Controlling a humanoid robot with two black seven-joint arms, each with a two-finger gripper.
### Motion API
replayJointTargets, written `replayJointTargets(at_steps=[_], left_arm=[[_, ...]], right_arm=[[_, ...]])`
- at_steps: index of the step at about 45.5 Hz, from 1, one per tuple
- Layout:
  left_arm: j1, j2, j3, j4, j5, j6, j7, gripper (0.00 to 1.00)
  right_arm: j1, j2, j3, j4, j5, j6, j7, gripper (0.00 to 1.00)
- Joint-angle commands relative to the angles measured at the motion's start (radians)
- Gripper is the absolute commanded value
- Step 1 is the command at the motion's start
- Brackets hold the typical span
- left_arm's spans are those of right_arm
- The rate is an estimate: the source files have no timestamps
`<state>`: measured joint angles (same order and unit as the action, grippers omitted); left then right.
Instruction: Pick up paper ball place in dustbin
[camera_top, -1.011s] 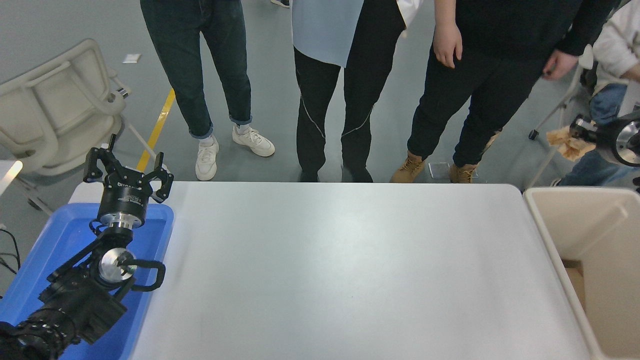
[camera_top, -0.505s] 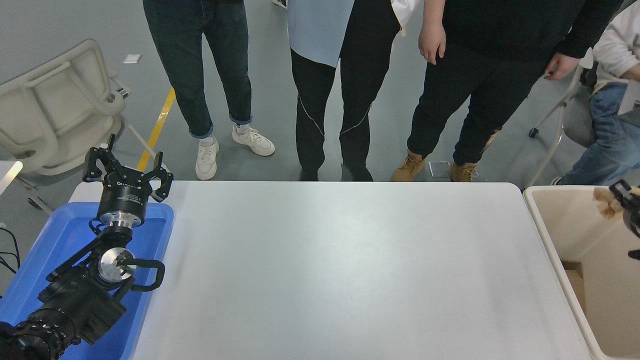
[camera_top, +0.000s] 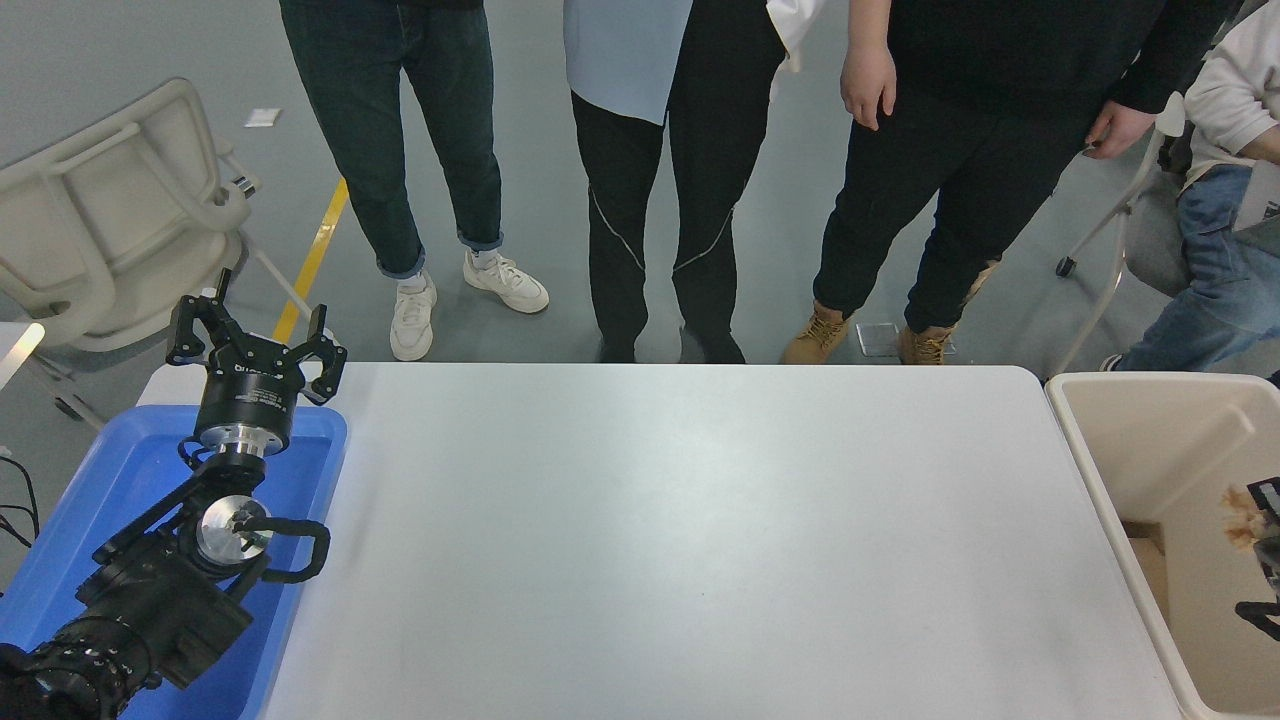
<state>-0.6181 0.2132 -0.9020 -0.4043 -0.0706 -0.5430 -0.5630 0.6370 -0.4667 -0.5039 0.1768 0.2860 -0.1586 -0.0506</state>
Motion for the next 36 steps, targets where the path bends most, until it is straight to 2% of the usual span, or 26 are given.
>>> replayJointTargets(at_steps=[1,16,19,20,24,28,29,36], left_arm=[[0.000,0.000,0.000,-0.001,0.000,0.000,0.000,0.99],[0.000,0.000,0.000,-0.001,0.000,0.000,0.000,0.99],[0.000,0.000,0.000,-0.001,0.000,0.000,0.000,0.99],[0.000,0.000,0.000,-0.001,0.000,0.000,0.000,0.99],[0.000,0.000,0.000,0.001,0.000,0.000,0.000,0.99],[0.000,0.000,0.000,-0.001,0.000,0.000,0.000,0.99],[0.000,0.000,0.000,-0.001,0.000,0.000,0.000,0.99],[0.000,0.000,0.000,-0.001,0.000,0.000,0.000,0.99]], right_arm=[[-0.030,0.010,0.024,-0.008,0.005,-0.005,0.000,0.00],[-0.037,0.008,0.024,-0.008,0.005,-0.007,0.000,0.00],[-0.036,0.008,0.024,-0.008,0.005,-0.009,0.000,0.39],[-0.037,0.008,0.024,-0.008,0.005,-0.010,0.000,0.46],[-0.037,0.007,0.022,-0.008,0.005,-0.013,0.000,0.62],[-0.036,0.007,0.021,-0.006,0.005,-0.013,0.000,0.94],[-0.036,0.007,0.021,-0.005,0.005,-0.012,0.000,1.00],[-0.037,0.003,0.016,0.009,-0.001,-0.001,0.000,1.00]])
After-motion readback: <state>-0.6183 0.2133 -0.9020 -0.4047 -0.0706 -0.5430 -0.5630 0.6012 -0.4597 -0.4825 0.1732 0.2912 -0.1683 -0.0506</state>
